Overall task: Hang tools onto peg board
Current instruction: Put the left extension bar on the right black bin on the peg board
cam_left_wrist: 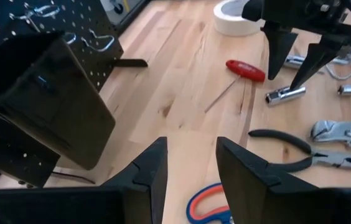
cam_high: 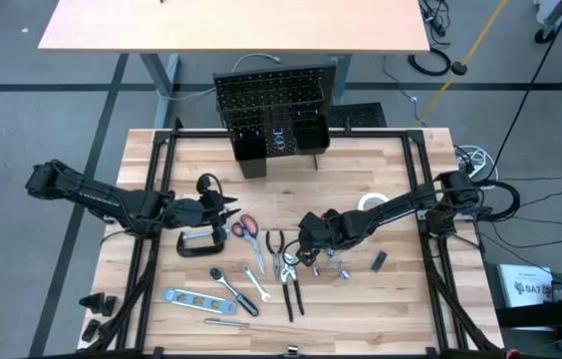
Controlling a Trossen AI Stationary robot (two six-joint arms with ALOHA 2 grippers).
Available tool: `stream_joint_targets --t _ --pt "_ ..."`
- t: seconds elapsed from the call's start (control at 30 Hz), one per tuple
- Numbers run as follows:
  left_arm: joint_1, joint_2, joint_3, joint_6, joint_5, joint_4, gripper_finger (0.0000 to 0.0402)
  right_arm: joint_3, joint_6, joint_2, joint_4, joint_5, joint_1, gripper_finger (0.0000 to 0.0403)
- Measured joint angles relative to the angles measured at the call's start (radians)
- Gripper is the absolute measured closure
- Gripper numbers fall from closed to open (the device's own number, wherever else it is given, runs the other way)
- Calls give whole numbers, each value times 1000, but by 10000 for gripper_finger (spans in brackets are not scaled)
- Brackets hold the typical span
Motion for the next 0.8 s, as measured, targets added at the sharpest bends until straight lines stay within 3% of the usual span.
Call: stream_joint_targets --t 0.5,0.73,0.8 --pt "0 39 0 -1 0 0 270 4 37 96 52 15 30 242" --pt "0 39 1 1 0 -1 270 1 16 90 48 71 51 322" --pt "0 39 1 1 0 -4 270 0 4 85 50 70 54 325"
